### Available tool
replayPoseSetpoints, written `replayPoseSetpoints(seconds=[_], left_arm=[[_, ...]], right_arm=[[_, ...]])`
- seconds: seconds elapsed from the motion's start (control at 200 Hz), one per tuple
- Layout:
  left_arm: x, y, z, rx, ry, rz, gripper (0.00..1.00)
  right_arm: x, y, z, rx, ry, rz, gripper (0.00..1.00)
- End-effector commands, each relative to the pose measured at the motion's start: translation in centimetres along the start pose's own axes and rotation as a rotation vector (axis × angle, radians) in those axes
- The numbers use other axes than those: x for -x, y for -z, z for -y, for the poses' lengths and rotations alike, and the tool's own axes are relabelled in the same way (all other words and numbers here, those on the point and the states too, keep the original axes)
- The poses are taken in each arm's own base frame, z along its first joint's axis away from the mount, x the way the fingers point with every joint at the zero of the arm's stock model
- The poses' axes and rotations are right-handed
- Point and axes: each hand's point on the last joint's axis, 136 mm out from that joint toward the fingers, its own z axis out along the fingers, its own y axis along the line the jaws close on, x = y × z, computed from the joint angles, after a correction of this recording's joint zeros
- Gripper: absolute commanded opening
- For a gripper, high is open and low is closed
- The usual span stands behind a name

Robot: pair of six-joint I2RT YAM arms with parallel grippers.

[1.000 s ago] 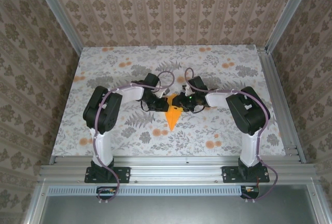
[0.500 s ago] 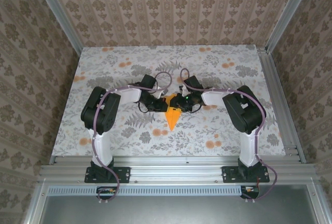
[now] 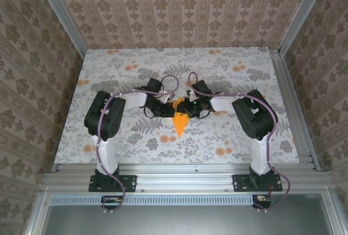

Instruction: Fold a paper plane with a square sheet of paper (pick it up from the middle)

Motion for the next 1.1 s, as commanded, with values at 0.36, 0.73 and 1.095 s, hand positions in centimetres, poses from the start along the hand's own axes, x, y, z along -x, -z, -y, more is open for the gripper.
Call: replayPoseSetpoints(seconds=[0.36,0.73,1.095], left_arm=[[0.0,1.2,1.3,-0.064,0.026,0.007,0.0],[1.6,4.7,3.5,-0.101,0.006,0.089,0.19],[2.1,10.5,3.5,-0.051,0.128,0.28,0.55]], right_arm=[[-1.2,-1.1,0.0,0.005,0.014,-0.054,0.18],[-0.6,0.6,-1.7,0.042,0.045,-0.018,0.01],[1.8,5.6,-8.1,0.258,0.061,0.058,0.0]])
